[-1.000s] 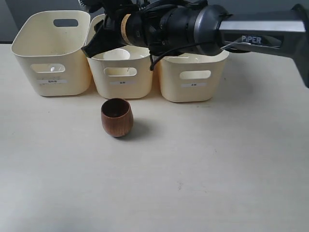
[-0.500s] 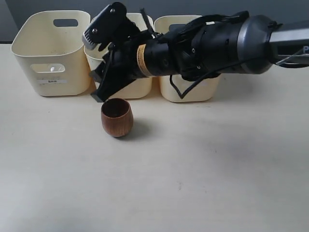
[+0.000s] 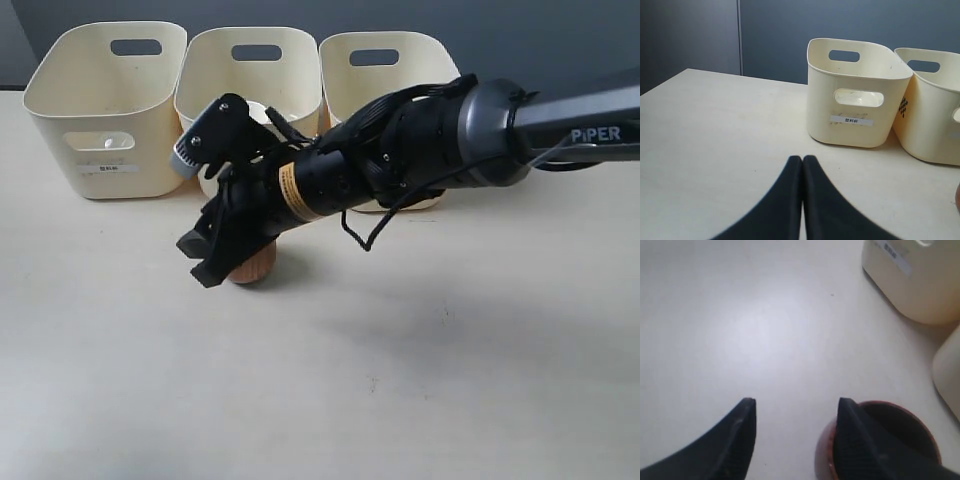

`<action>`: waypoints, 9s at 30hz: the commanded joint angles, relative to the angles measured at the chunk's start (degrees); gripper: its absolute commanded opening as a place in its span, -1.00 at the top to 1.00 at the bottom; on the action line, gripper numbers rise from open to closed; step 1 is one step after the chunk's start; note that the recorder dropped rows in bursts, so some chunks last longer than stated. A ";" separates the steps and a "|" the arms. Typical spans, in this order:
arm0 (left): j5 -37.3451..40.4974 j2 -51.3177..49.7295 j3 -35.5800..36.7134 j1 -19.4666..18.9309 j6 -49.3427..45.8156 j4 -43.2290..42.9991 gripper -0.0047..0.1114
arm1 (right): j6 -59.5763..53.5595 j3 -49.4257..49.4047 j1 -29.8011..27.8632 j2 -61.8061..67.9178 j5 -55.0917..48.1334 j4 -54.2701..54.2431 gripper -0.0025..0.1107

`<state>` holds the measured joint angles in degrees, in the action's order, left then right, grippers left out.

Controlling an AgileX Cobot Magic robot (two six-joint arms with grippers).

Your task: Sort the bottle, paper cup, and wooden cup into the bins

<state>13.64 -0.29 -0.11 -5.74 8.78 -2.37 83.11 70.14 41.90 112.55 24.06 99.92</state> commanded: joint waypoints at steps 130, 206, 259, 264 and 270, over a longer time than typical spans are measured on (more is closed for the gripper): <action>-0.40 0.29 0.11 0.20 0.08 -0.07 0.92 | -2.22 -18.33 -17.23 -31.47 -36.01 -8.60 0.41; -0.40 0.29 0.11 0.20 0.08 -0.07 0.92 | -2.16 -54.13 -51.11 -112.55 -25.03 -30.90 0.41; -0.40 0.29 0.11 0.20 0.08 -0.07 0.92 | -76.97 -70.14 -44.12 -112.55 -32.86 -98.18 0.41; -0.40 0.29 0.11 0.20 0.08 -0.07 0.92 | -76.97 -70.14 -44.12 -112.55 -34.31 -99.11 0.41; -0.40 0.29 0.11 0.20 0.08 -0.07 0.92 | -76.97 -70.14 -44.12 -112.55 -34.41 -99.26 0.41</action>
<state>13.53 -0.29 -0.11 -5.74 8.78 -2.37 6.42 0.07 -2.39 0.19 -10.46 0.91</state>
